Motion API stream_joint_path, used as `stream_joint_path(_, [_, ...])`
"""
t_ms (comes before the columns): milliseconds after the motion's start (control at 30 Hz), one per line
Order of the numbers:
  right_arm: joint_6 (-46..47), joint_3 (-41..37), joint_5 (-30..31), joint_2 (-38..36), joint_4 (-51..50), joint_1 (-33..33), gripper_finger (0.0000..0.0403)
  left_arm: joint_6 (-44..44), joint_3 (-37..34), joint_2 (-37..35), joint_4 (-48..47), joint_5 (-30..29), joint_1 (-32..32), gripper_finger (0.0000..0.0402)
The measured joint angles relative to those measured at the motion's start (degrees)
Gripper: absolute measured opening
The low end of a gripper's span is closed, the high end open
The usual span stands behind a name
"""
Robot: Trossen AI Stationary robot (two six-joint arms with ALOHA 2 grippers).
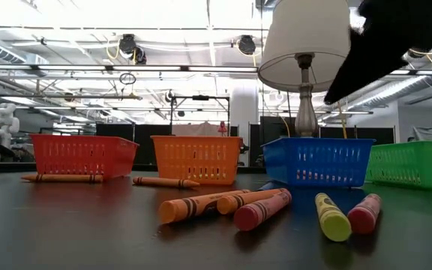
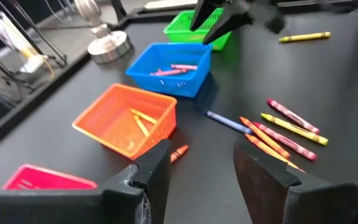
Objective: Sort crayons
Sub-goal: Put the orange crayon into the green bin
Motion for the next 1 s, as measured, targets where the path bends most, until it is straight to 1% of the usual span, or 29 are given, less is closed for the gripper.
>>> stream_joint_path(200, [-12.4, 0.0, 0.3, 0.0, 13.5, 5.0, 0.0155, 0.1, -1.7, 0.0, 5.1, 1.0, 0.0, 0.0173])
stream_joint_path(333, [-16.8, 0.0, 0.6, 0.0, 24.1, 8.1, 0.0155, -0.1, -2.6, 0.0, 5.9, 1.2, 0.2, 0.0173])
stream_joint_path(467, [-20.0, 0.0, 5.0, 0.0, 35.5, 8.8, 0.0155, 0.0, -2.7, 0.0, 6.4, 1.7, 0.3, 0.0173])
stream_joint_path(533, [-22.2, 0.0, 6.3, 0.1, 39.8, 8.1, 0.0155, 0.1, -2.7, 0.0, 6.5, 1.7, 0.3, 0.0173])
stream_joint_path(600, [-25.5, 0.1, 5.9, 0.7, 44.2, 6.8, 0.0155, 1.0, -2.7, 0.0, 6.5, 1.8, 0.3, 0.0173])
stream_joint_path(700, [-30.2, 0.1, 2.3, 2.9, 49.8, 3.8, 0.0155, 3.2, -2.7, 0.0, 6.6, 2.6, 0.3, 0.0173])
stream_joint_path(767, [-33.7, 0.0, 1.2, 5.3, 52.3, 2.0, 0.0155, 4.8, -2.7, 0.0, 6.7, 3.1, 0.2, 0.0173])
stream_joint_path(867, [-35.9, 0.0, -0.6, 8.4, 55.1, -0.7, 0.0155, 6.7, -2.7, 0.0, 6.9, 3.4, -0.2, 0.0173])
stream_joint_path(1000, [-39.2, 0.0, -4.7, 11.6, 60.3, -4.5, 0.0164, 12.1, -2.7, 0.0, 6.4, 2.9, -1.4, 0.0173])
